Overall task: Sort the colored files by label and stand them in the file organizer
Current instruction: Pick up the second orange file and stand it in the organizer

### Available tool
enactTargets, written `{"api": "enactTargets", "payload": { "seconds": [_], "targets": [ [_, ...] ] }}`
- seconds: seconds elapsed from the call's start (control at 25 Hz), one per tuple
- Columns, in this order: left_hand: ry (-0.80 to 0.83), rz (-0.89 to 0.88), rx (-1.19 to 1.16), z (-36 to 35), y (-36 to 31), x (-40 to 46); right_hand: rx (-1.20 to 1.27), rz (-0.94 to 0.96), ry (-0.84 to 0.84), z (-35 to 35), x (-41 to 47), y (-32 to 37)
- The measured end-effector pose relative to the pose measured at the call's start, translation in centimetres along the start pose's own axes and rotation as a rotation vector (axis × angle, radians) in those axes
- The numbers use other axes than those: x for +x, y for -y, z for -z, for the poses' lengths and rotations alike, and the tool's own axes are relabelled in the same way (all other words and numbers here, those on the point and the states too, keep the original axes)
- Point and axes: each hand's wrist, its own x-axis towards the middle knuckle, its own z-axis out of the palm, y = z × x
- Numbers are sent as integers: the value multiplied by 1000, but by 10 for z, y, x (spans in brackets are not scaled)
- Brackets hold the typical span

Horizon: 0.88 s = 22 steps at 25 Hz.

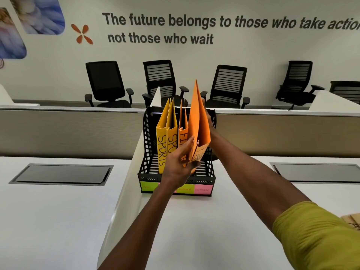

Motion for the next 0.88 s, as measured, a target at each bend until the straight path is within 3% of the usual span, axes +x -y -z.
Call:
{"api": "enactTargets", "payload": {
  "seconds": [0.24, 0.44, 0.56, 0.72, 0.88],
  "targets": [
    [-39, 50, 102, -1, 13, 0, -41, 28, 94, 3, -5, -46],
    [-82, 58, 186, -1, 19, -1, -93, 77, -94, -9, -32, -69],
    [-110, 46, 252, 2, 16, 0, -75, 171, -112, -5, -48, -68],
    [-135, 21, 331, 1, 8, 9, -343, 313, -67, 0, -47, -58],
    [-220, -25, 479, 1, 4, 12, -654, 409, -152, 9, -40, -64]
  ]
}}
